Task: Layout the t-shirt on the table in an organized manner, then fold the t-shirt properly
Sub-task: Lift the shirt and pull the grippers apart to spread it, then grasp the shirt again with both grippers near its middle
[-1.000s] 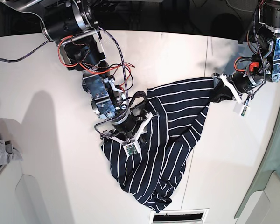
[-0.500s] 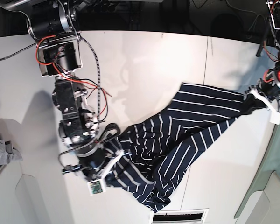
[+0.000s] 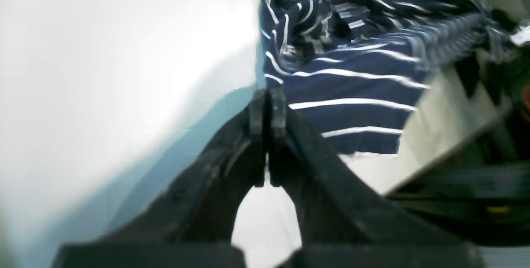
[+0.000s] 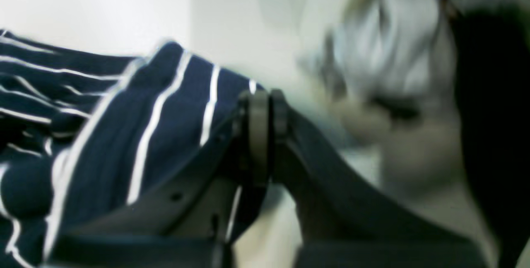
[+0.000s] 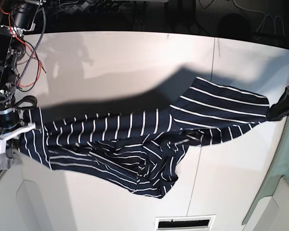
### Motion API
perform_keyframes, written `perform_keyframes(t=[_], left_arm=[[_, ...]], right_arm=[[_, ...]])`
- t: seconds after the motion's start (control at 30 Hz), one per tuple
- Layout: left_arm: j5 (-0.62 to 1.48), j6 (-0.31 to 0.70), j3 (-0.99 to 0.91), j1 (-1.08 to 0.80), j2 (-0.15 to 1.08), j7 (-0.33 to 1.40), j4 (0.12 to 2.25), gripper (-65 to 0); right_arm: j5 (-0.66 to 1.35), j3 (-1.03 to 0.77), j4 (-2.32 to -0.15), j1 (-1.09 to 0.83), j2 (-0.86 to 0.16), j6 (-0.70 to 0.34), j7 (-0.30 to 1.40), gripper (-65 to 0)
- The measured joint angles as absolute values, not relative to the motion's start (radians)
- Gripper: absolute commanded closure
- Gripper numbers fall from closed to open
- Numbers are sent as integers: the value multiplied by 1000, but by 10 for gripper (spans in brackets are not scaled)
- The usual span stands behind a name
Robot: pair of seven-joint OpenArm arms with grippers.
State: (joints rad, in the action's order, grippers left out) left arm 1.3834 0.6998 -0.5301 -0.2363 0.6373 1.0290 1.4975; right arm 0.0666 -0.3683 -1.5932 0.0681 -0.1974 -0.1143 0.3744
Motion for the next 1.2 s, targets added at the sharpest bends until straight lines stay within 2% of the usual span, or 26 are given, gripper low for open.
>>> perform_keyframes(t=[0.03,0.13,0.17,0.2,0.23,0.37,0.43,0.6,0.73,0.83,0.97,1.2], left_arm=[[1389,700,-531,-257,628,1028,1506,0],[1385,696,-530,-302,582,1025,1505,0],[1385,696,-529,-320,569,1024,1505,0],[1385,696,-521,-337,559,1024,1505,0],[1383,696,-516,-354,546,1024,1505,0],[1381,693,-501,-403,504,1025,1504,-249],[1380,693,-505,-407,505,1016,1504,-296],[1288,689,-532,-343,509,959,1547,-297],[1152,690,-504,-266,510,827,1587,-297],[985,686,-391,-217,509,735,1584,-297],[796,659,-184,-122,487,616,1584,-297],[478,547,96,47,339,514,1480,-297]], right_arm=[[94,-384,-1592,38,-197,-114,377,-30],[147,-410,-1588,-38,-195,-102,375,-300],[150,-415,-1587,-56,-190,-101,373,-365],[149,-417,-1586,-71,-183,-97,372,-397],[150,-417,-1586,-83,-179,-96,372,-401],[197,-415,-1586,-94,-163,-86,374,-401],[215,-415,-1586,-77,-155,-84,366,-401],[265,-416,-1586,-17,-118,-172,364,-401],[289,-373,-1582,43,-89,-209,360,-401],[279,-295,-1505,91,-92,-209,319,-401],[163,-159,-1288,179,-91,-216,192,-401],[106,-37,-978,288,-91,-203,125,-401]])
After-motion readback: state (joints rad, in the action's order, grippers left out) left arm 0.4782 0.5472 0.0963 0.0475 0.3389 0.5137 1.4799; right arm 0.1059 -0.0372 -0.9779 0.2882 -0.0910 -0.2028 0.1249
